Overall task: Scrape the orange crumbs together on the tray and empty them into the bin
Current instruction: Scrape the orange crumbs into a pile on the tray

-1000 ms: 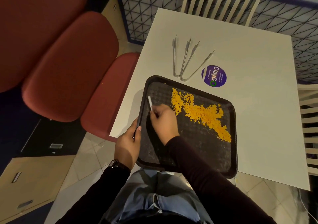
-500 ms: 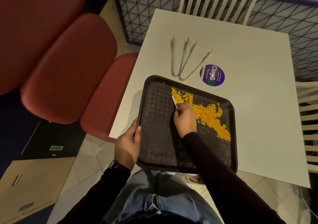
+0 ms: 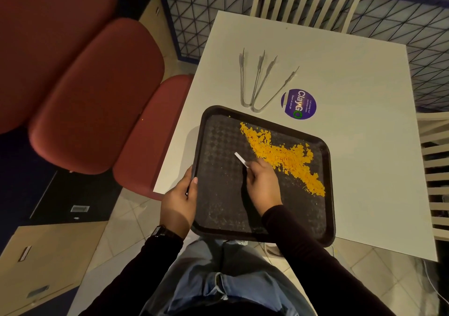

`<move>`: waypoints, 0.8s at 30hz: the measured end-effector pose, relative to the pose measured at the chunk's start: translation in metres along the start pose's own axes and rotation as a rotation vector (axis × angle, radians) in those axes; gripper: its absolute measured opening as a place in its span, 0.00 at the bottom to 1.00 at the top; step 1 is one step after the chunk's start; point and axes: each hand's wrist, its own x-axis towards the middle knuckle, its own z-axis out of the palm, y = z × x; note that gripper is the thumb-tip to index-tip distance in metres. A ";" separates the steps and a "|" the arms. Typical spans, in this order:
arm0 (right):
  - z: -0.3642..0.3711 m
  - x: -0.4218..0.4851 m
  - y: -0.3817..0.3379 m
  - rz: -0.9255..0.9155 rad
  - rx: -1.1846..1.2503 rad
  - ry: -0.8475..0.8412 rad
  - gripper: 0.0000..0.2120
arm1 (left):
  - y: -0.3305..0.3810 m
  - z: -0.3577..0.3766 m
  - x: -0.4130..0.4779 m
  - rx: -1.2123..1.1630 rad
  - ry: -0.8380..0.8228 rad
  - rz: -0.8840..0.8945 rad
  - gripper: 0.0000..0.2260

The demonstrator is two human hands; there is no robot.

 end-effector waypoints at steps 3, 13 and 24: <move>-0.006 0.014 0.011 0.066 -0.006 0.034 0.09 | 0.000 0.001 -0.001 -0.008 -0.003 -0.003 0.17; -0.017 0.021 -0.003 0.119 0.044 0.008 0.10 | -0.001 0.003 0.003 -0.011 -0.016 -0.054 0.18; 0.002 0.080 -0.068 0.079 0.160 -0.002 0.09 | 0.007 0.004 -0.003 0.016 0.082 0.060 0.16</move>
